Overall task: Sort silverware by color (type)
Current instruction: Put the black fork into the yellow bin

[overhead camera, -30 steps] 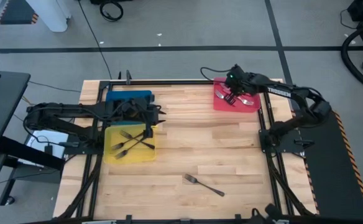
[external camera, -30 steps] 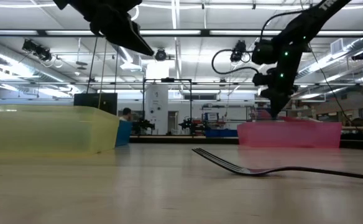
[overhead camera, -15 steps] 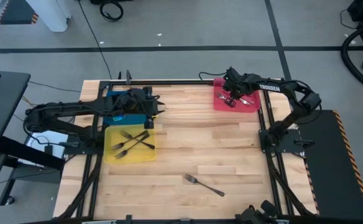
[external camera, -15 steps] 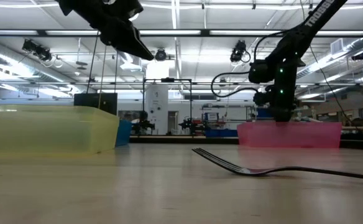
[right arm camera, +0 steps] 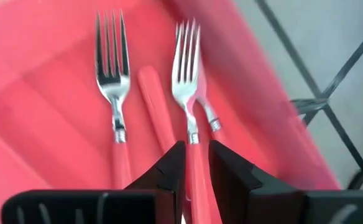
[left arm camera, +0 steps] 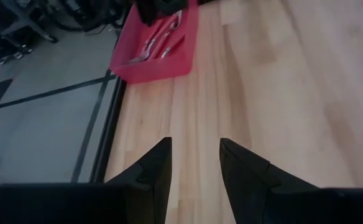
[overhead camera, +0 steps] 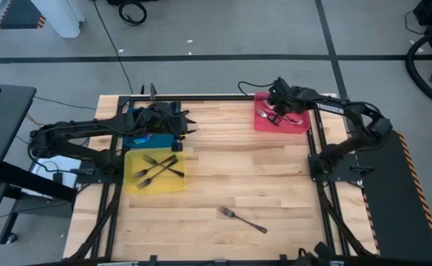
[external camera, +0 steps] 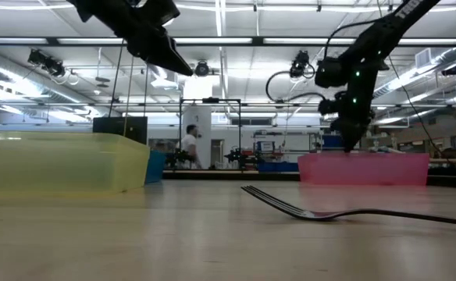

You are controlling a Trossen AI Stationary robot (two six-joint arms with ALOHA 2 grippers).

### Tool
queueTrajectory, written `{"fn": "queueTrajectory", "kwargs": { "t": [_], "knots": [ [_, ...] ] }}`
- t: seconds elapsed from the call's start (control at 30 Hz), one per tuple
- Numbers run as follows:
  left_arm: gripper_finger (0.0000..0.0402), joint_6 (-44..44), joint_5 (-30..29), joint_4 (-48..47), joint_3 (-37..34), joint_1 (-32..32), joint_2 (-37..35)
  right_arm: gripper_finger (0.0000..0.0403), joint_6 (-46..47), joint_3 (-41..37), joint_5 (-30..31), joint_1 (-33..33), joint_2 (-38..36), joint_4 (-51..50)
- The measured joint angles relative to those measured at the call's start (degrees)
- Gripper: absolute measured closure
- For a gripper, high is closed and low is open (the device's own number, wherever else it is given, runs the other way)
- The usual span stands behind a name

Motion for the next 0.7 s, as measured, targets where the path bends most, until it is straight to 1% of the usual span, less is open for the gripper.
{"fn": "queueTrajectory", "kwargs": {
  "t": [0.1,0.17,0.27,0.4,0.53,0.7],
  "knots": [
    [0.0267,-1.06,2.50,1.42,0.00,-0.06,0.00,0.0325,1.91,0.00,-0.01,1.60,-4.07,-0.16],
    [0.0267,-2.60,3.89,2.66,0.00,-0.46,0.44,0.0325,4.06,0.00,-1.08,2.94,-7.06,-0.65],
    [0.0267,-4.29,4.36,3.85,-0.04,-1.77,1.65,0.0325,6.43,0.02,-3.14,5.20,-11.47,-2.23],
    [0.0267,-4.50,4.41,6.85,-0.04,-4.55,5.06,0.0325,6.88,0.02,-3.58,8.76,-16.34,-4.03],
    [0.0266,-4.51,4.45,11.84,-0.04,-7.64,8.53,0.0325,6.88,0.02,-3.62,11.55,-19.71,-4.63],
    [0.0266,-5.44,4.49,16.55,-0.04,-11.93,12.30,0.0325,6.90,0.02,-3.61,12.97,-21.96,-4.68]
  ]
}}
